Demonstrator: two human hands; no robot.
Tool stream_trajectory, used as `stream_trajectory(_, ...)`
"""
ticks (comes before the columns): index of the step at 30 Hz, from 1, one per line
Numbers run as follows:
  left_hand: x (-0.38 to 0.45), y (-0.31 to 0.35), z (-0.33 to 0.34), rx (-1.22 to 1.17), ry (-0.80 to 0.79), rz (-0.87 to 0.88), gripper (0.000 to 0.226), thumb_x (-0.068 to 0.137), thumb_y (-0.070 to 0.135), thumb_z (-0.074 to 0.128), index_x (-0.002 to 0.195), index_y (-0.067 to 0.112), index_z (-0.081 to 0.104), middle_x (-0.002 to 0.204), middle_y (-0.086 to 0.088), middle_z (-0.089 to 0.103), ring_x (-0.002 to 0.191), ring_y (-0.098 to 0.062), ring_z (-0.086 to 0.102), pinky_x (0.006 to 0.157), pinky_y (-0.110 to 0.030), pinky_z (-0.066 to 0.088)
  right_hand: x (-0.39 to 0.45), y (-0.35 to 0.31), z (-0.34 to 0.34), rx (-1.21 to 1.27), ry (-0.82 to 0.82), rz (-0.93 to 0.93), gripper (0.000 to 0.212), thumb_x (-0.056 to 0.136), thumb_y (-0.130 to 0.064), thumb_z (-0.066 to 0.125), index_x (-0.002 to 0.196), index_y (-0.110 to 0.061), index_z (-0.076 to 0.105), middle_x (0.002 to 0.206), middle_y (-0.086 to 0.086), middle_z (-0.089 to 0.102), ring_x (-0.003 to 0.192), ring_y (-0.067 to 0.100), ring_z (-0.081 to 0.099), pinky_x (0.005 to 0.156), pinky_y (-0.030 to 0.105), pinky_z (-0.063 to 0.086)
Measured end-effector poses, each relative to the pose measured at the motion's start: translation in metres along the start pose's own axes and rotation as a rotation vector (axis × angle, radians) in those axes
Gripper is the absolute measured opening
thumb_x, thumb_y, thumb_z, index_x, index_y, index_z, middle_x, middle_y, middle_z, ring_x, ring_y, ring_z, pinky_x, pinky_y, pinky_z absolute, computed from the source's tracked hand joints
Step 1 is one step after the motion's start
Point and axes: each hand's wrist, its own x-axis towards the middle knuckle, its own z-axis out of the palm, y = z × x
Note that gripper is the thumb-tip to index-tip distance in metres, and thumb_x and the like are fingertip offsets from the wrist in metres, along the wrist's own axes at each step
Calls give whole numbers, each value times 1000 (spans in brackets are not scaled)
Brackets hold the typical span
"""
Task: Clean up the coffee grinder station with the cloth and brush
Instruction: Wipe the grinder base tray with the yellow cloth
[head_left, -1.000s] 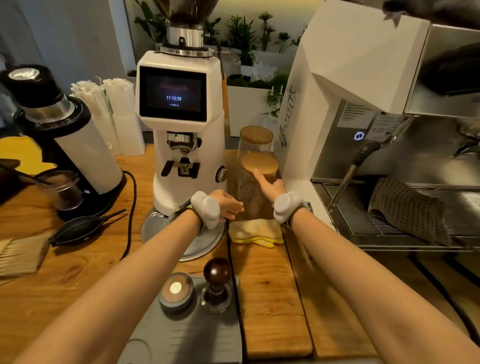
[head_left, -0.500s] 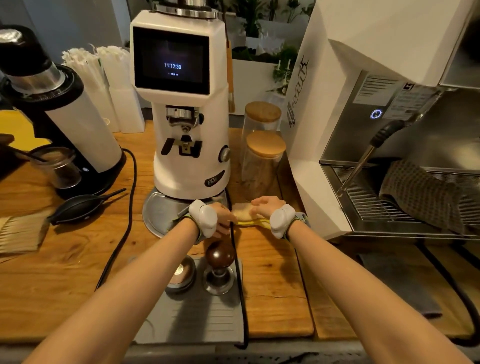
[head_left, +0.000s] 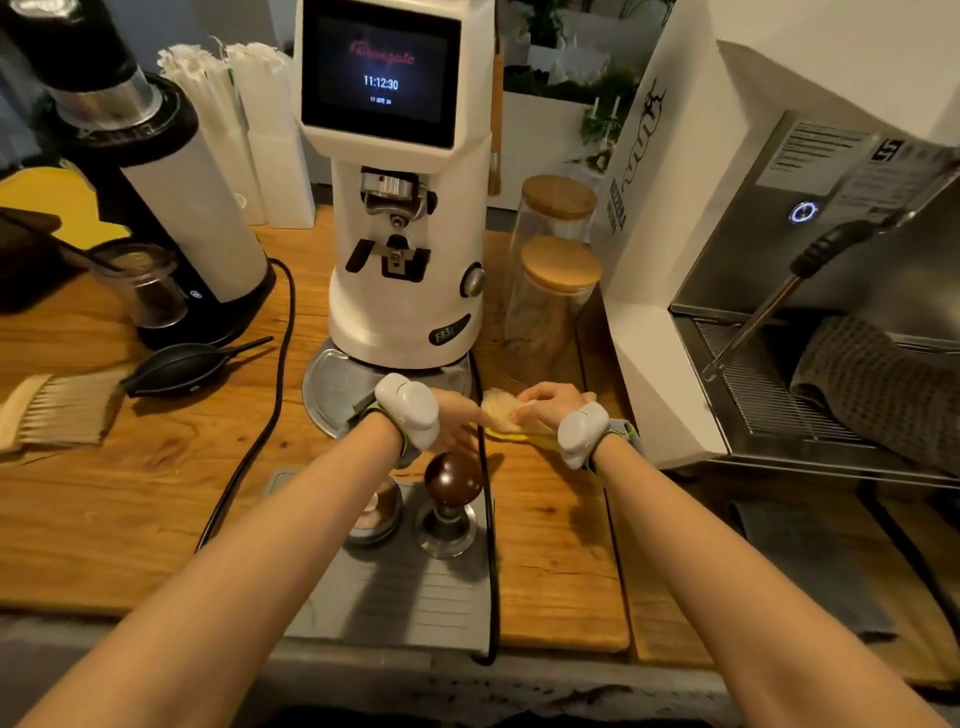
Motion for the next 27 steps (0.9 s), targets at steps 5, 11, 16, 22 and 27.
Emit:
stream_trajectory(5, -13, -2, 11, 1, -28, 23, 51, 97, 33, 45, 140, 6, 34, 130, -14, 55, 116, -25, 56, 85, -31, 49, -27, 11, 13, 66, 55, 40, 29, 76, -32, 72, 101, -20, 69, 112, 3, 56, 127, 28, 35, 96, 31, 34)
stream_trajectory(11, -34, -4, 17, 121, -49, 52, 60, 94, 44, 46, 144, 13, 33, 137, -12, 49, 110, -24, 57, 81, -32, 50, -54, 22, 26, 21, 104, 126, 23, 67, -43, 76, 79, -29, 62, 110, 0, 63, 121, 26, 43, 106, 47, 34)
stream_trajectory(16, -35, -14, 19, 284, 71, 205, 56, 86, 34, 63, 133, 7, 48, 132, -15, 55, 115, -28, 56, 106, -38, 42, -77, 38, 38, 150, 157, 175, 32, 59, -46, 81, 56, -25, 57, 75, -5, 64, 88, 19, 62, 86, 37, 52)
stream_trajectory(22, -49, -20, 19, 397, 95, 282, 50, 81, 23, 68, 129, 16, 53, 110, -1, 52, 96, -18, 55, 76, -24, 45, -103, 45, 49, 140, 207, 183, 46, 57, -55, 77, 44, -21, 48, 55, -1, 53, 67, 22, 54, 72, 39, 48)
stream_trajectory(27, -49, -18, 19, 500, 100, 283, 54, 79, 23, 70, 130, 24, 53, 135, -6, 49, 125, -28, 48, 105, -35, 40, -115, 53, 72, 181, 322, 135, 33, 69, -50, 70, 73, -24, 51, 79, -3, 58, 87, 20, 58, 91, 39, 45)
